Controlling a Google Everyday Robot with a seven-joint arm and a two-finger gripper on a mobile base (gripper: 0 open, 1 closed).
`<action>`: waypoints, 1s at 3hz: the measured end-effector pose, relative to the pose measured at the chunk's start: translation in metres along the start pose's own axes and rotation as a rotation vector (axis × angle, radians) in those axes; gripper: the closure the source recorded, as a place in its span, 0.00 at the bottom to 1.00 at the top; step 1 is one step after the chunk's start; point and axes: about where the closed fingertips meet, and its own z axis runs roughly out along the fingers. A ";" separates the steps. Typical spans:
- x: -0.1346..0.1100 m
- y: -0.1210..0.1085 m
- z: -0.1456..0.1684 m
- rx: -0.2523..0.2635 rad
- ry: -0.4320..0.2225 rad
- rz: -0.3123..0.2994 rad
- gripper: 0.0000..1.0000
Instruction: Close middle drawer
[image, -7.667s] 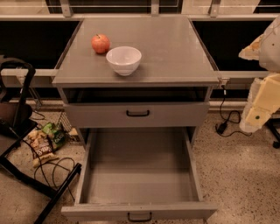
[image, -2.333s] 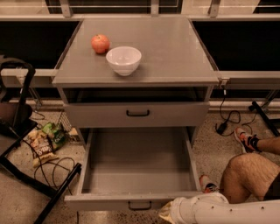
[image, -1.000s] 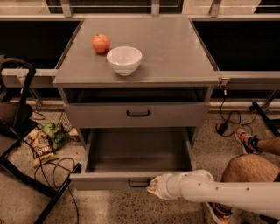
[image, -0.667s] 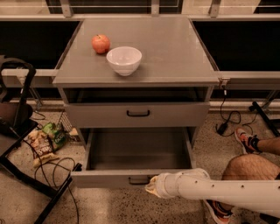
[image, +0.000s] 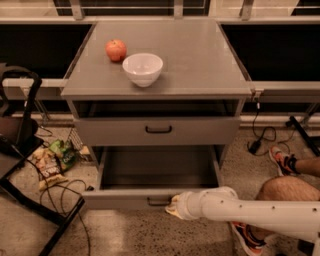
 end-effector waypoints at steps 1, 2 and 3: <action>0.001 0.001 0.001 0.000 0.000 0.000 1.00; -0.006 -0.035 0.007 0.030 -0.005 -0.030 1.00; -0.004 -0.037 0.010 0.031 -0.006 -0.033 1.00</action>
Offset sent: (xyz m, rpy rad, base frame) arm 0.3247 -0.0221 0.0731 -0.0460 -0.3432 0.0540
